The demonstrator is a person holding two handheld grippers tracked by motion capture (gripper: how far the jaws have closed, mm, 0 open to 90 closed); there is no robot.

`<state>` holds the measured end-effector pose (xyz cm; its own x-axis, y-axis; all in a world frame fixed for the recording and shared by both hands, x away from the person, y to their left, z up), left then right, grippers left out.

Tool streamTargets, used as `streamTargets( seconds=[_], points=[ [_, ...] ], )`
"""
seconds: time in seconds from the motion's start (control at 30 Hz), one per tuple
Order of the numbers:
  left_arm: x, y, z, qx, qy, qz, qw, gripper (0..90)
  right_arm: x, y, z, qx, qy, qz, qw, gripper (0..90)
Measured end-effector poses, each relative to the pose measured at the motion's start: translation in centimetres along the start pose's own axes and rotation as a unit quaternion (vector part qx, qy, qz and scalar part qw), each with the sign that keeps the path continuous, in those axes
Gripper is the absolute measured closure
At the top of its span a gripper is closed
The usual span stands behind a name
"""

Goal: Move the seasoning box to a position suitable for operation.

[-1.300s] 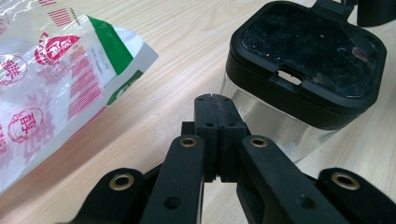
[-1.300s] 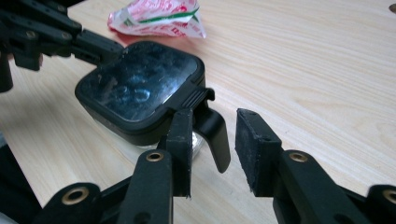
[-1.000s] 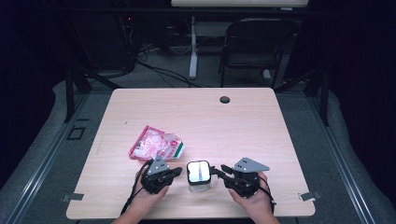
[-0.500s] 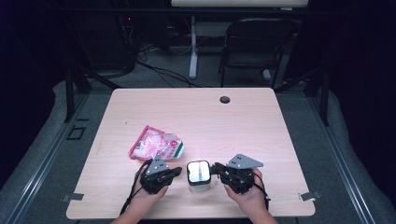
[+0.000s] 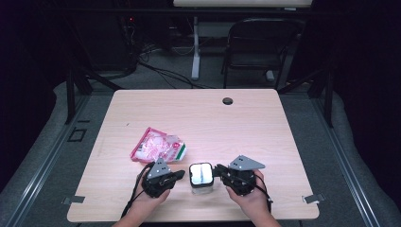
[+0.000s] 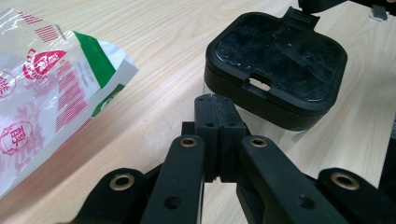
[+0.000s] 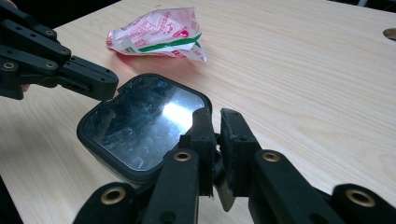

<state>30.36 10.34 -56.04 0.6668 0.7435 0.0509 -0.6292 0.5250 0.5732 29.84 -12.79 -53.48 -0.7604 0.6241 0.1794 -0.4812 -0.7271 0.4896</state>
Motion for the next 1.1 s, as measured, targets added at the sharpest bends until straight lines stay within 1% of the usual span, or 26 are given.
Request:
streamTargets(
  seconds=[0.1,0.13,0.23,0.27,0.3,0.33,0.37,0.43,0.53,0.6,0.8,0.97,1.0,1.1],
  points=[
    [-0.1,0.1,0.0,0.001,-0.001,-0.002,1.0,90.0,0.0,0.0,0.0,0.002,0.0,-0.004,1.0,82.7],
    [-0.1,0.1,0.0,0.001,-0.002,0.001,1.0,90.0,0.0,0.0,0.0,0.001,-0.002,-0.005,1.0,82.3],
    [-0.2,0.1,0.0,0.001,-0.004,-0.003,1.0,90.0,0.0,0.0,0.0,0.0,-0.003,-0.006,1.0,82.3],
    [-0.2,0.1,0.0,0.002,-0.005,-0.004,1.0,90.0,0.0,0.0,0.0,0.001,-0.005,-0.006,1.0,82.4],
    [-0.3,0.1,0.0,0.003,-0.007,-0.006,1.0,90.0,-0.1,0.0,0.1,0.001,-0.013,-0.004,0.9999,81.6],
    [-0.3,0.1,0.0,0.003,-0.007,-0.006,1.0,90.0,-0.1,0.0,0.1,0.001,-0.013,-0.004,0.9999,81.6],
    [-0.3,0.0,0.0,0.003,-0.008,-0.006,0.9999,90.0,-0.1,-0.1,0.0,0.003,-0.019,0.001,0.9998,80.8],
    [-0.4,0.0,0.0,0.004,-0.009,-0.006,0.9999,90.0,0.0,-0.1,0.0,0.004,-0.015,-0.004,0.9999,80.8],
    [-0.5,0.0,-0.1,0.005,-0.009,-0.007,0.9999,90.0,0.1,-0.2,0.0,-0.001,-0.014,-0.006,0.9999,80.8],
    [-0.5,0.1,0.0,0.005,-0.012,-0.007,0.9999,90.0,0.1,-0.2,0.0,-0.001,-0.012,-0.006,0.9999,81.7],
    [-0.6,0.2,0.0,0.003,-0.01,-0.011,0.9999,90.0,0.2,-0.2,-0.1,-0.002,-0.012,-0.003,0.9999,84.2],
    [-0.8,0.2,0.0,0.004,-0.014,-0.018,0.9997,90.0,0.2,-0.2,-0.2,-0.008,-0.014,-0.002,0.9999,84.5],
    [-1.0,0.3,0.0,0.005,-0.018,-0.022,0.9996,90.0,0.2,-0.2,-0.2,-0.008,-0.014,-0.002,0.9999,84.5],
    [-1.1,0.3,0.0,0.006,-0.022,-0.026,0.9994,90.0,0.2,-0.2,-0.2,-0.01,-0.016,-0.002,0.9998,84.5]
  ],
)
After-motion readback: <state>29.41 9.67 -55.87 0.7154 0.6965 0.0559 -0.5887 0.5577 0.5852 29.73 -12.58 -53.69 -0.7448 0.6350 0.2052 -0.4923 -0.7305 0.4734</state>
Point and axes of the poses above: each handheld gripper's, and its own axes: y roughly backward along the jaws, z roughly out of its top, x roughly to its left, the point moved 4 cm from there along -y, roughly forward along the jaws, and after that the axes turned 13 degrees about z, right-handed, at the moved point
